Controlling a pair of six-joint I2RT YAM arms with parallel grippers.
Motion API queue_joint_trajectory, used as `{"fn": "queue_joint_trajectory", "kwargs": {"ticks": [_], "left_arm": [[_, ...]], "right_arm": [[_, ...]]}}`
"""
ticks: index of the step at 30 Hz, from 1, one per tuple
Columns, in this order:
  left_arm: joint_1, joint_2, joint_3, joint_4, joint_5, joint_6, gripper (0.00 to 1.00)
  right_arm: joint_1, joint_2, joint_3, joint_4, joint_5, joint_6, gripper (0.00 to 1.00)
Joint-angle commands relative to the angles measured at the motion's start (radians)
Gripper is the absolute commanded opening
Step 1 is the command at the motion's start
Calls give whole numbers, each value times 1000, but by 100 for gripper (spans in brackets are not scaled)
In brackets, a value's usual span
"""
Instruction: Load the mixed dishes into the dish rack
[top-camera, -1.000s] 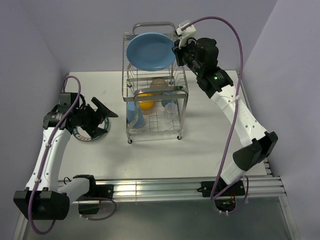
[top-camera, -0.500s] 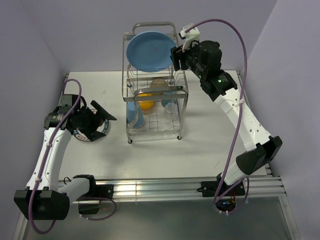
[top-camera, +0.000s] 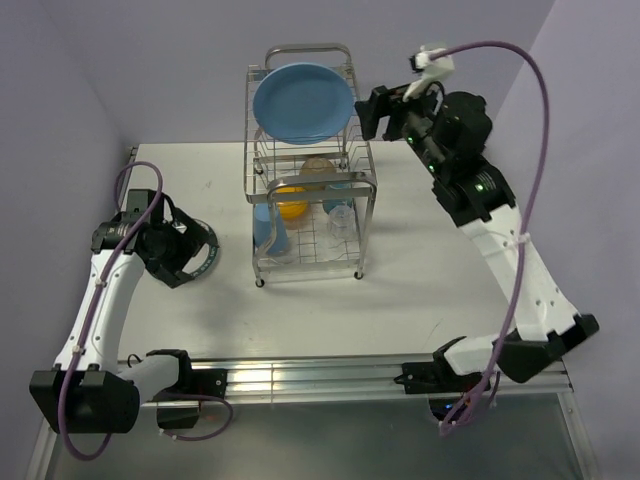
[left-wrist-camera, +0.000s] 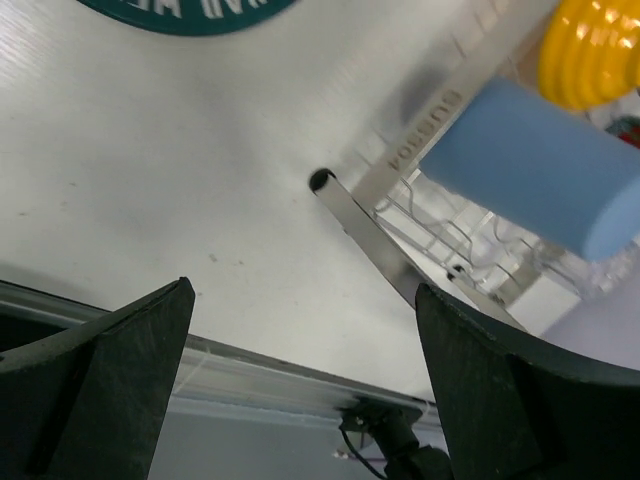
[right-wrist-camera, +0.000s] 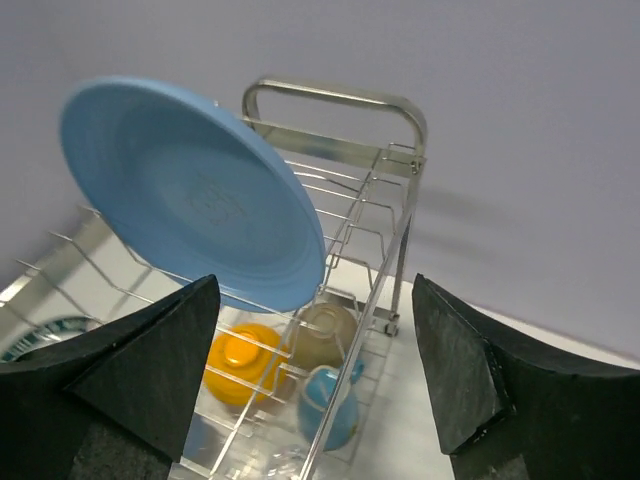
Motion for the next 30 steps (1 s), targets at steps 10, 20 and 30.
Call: {"fn": "queue_joint_trajectory", "kwargs": {"ticks": [10,20,30], "left_arm": [[-8,199,-25,80,-395,27,98],[24,199,-280,330,-91,-213,99],[196,58,-593,762,145,-420,98]], "right_arm": [[10,-469,-288,-251,-6,645,100],[15,-656,-331,-544,-29,610,100],[15,-679,-268,-621,-21,510,100]]}}
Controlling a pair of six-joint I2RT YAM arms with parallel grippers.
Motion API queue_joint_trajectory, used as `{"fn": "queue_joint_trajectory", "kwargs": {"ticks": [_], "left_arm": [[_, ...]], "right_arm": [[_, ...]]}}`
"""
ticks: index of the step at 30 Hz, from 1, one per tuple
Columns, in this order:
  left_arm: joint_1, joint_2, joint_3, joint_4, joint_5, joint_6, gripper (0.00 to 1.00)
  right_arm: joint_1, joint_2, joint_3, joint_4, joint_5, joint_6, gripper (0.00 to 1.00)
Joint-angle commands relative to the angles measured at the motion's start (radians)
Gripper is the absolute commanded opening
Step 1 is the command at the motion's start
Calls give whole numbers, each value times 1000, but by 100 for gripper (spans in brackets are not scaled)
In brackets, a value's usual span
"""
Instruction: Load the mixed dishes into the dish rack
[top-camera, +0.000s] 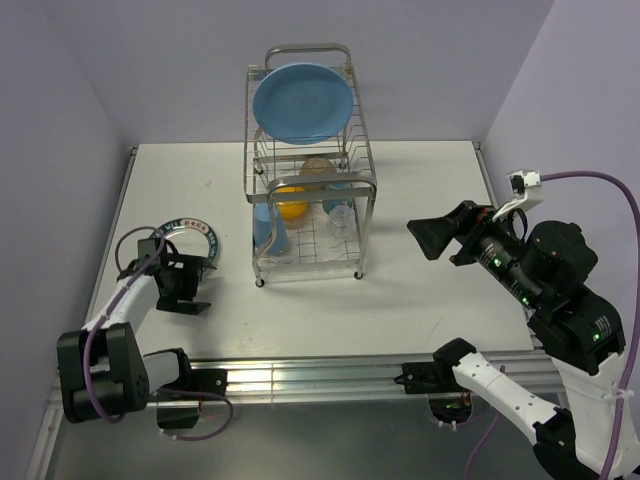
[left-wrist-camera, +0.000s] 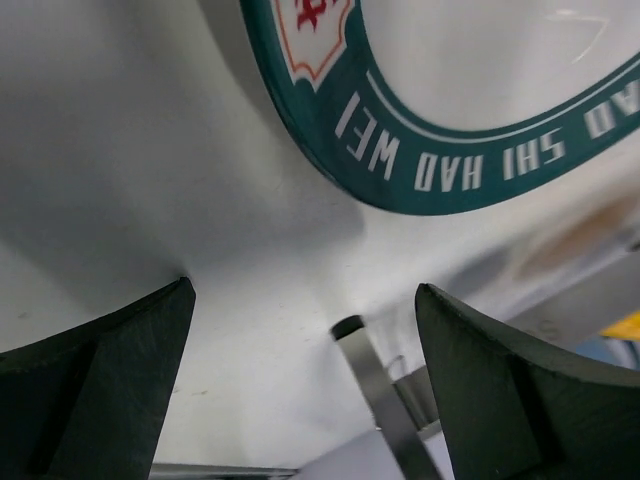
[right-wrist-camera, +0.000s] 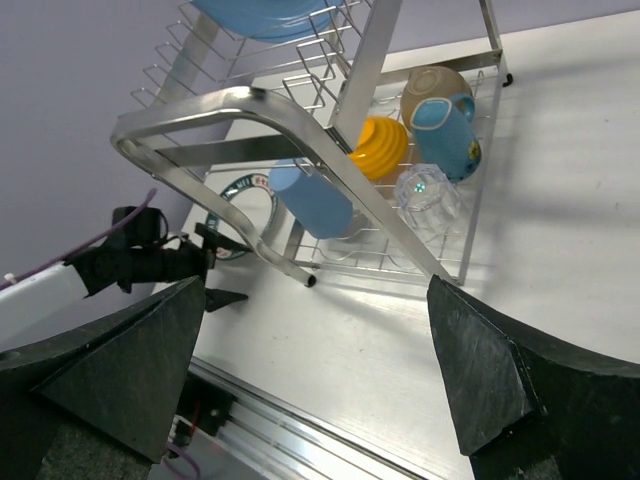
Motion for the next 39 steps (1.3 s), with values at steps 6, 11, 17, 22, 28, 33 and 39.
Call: {"fn": "queue_joint_trajectory", "kwargs": {"ticks": [6,11,17,22,28,33,39], "left_arm": [[112,-65,-186,451,183,-165,98],[159,-62,-268,581,210,-230,97],[227,-59,-277,572,155,-225,92],[274,-129,-370,691,105,-360,84],[297,-135,-432,754,72,-389,81],[308,-40,-379,808,60,-371,81],[342,143,-254,790,74,-310,70]], "right_arm": [[6,-14,31,-54,1,-103,100],[6,-5,14,-48,-11,-117,100],[4,-8,8,-25,-18,-120,100],[6,-9,-3,-13,-47,-132,100],[6,-20,-27,15,-59,-142,100],[6,-16,-27,1,-61,-162,100],[6,15,19,-36,-56,-160,100]]}}
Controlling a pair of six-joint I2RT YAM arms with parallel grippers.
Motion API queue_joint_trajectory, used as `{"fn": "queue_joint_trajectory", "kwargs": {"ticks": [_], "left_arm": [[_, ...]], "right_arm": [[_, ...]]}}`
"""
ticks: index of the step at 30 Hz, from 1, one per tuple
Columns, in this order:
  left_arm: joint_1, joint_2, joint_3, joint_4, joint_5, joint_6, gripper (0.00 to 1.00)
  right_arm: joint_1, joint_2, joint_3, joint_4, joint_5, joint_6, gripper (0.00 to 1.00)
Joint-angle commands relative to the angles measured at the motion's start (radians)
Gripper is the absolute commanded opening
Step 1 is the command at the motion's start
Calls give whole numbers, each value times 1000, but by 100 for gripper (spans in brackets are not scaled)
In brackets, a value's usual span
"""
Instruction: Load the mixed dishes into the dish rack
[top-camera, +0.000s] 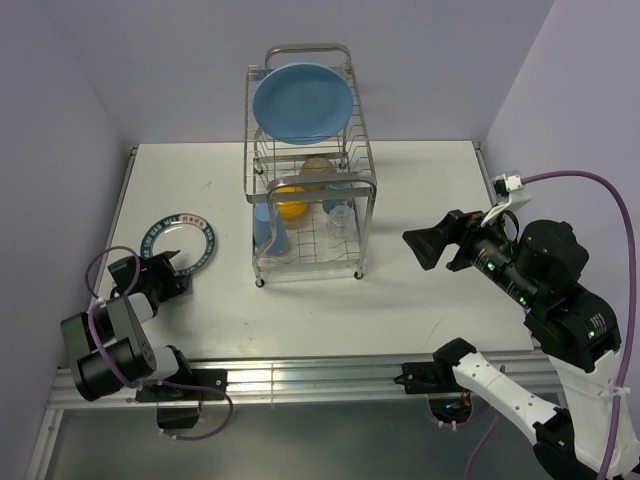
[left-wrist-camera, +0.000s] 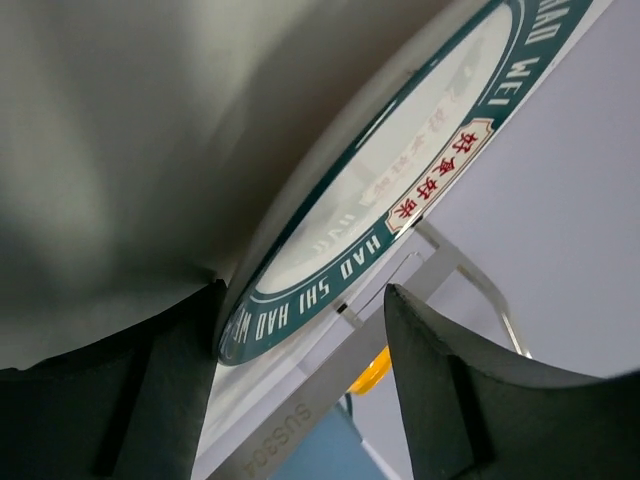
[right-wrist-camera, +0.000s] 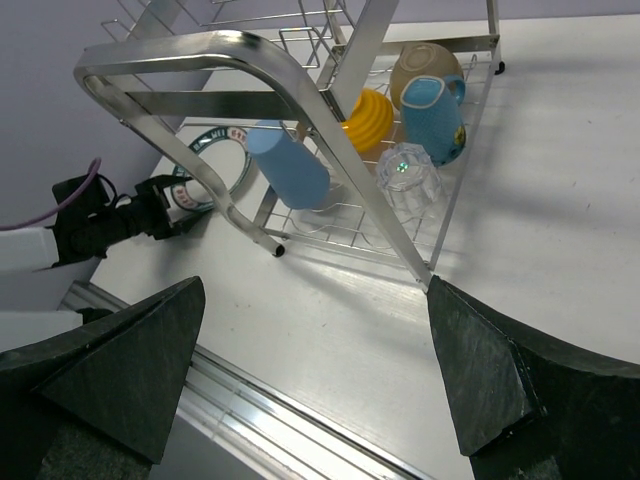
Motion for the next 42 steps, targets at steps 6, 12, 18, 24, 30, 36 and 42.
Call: {"fn": "queue_joint_trajectory", "kwargs": {"ticks": [6,12,18,24,30,36,42], "left_arm": [[52,139,110,-77,-74,134,38],[91,164,108,-74,-39,178,0],[97,29,154,-161,3,172,0],[60,-110,314,-199,-25,34,0],[72,-23,729,-306,4,91,0],[69,36,1094,-376,72,126,0],[-3,78,1323,-358,231,134,0]], "right_arm": [[6,28,57,3,-20,-3,100],[6,41,59,-7,-19,-1,100],[6,73,85,-18,-32,-43,100],[6,127,129,-15,-2,-52,100],[6,173,160,16,-49,-3,100],[7,263,281,-21,-92,29,100],[6,369,419,-20,-212,9,100]]}}
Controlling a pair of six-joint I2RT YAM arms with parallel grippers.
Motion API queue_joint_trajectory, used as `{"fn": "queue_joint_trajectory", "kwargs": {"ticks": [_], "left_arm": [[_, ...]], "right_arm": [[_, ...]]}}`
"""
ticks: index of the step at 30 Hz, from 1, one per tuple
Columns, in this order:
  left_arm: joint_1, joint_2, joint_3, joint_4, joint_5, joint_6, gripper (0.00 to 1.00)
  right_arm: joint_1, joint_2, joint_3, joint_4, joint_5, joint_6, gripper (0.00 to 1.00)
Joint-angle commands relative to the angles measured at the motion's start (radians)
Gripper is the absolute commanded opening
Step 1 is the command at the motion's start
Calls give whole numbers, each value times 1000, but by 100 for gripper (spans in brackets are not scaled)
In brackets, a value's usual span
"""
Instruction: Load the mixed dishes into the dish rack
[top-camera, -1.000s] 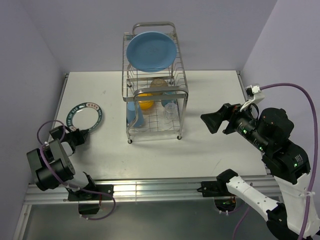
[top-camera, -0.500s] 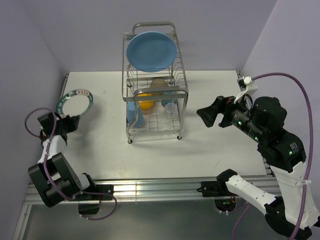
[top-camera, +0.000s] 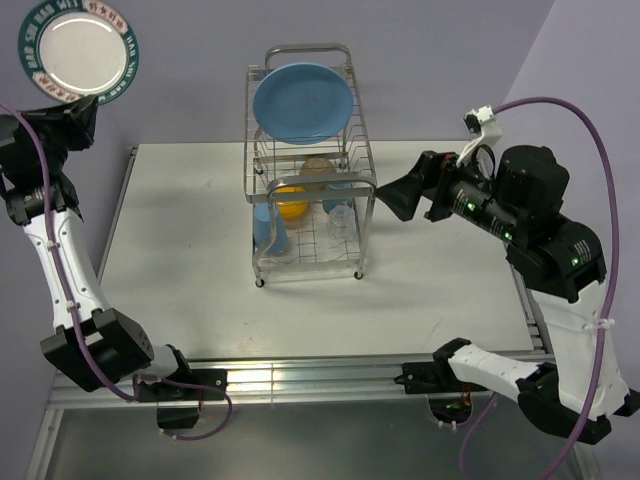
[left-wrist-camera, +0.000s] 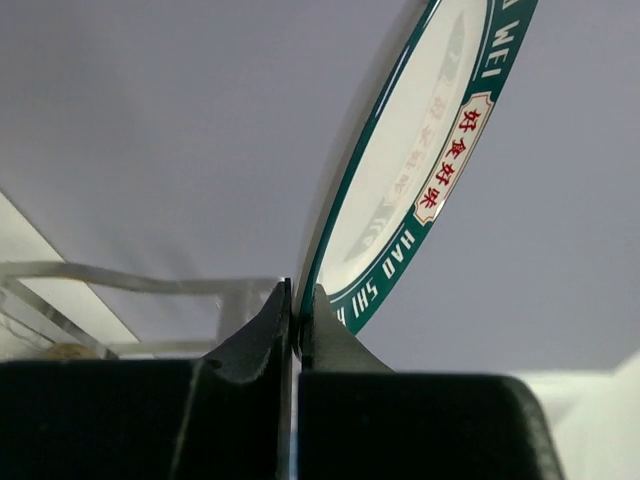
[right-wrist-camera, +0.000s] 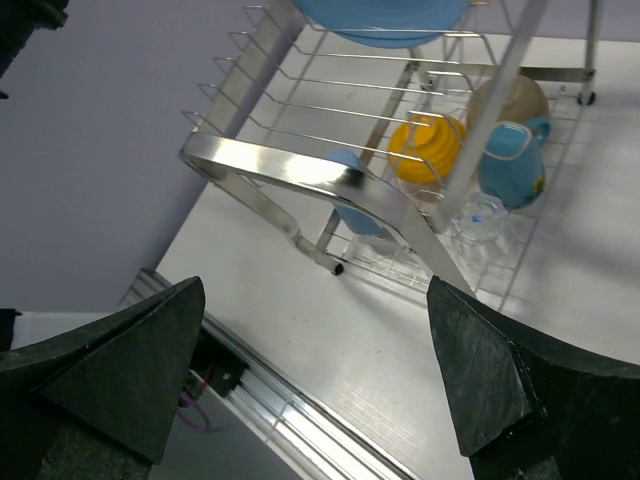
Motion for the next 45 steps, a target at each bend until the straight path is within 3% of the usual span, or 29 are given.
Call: {"fn": "queue_joint_trajectory", "kwargs": {"ticks": [1,8,16,23,29,34,43,45], "left_arm": [[-61,2,95,47,148,16,0],[-219,-105,53,115,351,17,0],[-236,-237,56,-14,554,171,0],[-239,-338,9,-105,625,228,0],[-257,-413,-86,-174,642,264,0],[-274,-418,-80,-266,647,332,0],[-317,-426,-83,-315,676,375,0],[-322,-433,-89,-316,682,376,0]], "right_arm": [[6,39,77,43,-106,-18,100],[7,206,289,126,-278,-29,98],[12,330,367,289,-386,11,97],[65,414,430,390,-398,98,99],[131,488,507,384,-386,92,99],[191,517,518,416,-383,94,96],[244,600,533,456,-398,109,84],[250,620,547,458,-398,111,73]]}}
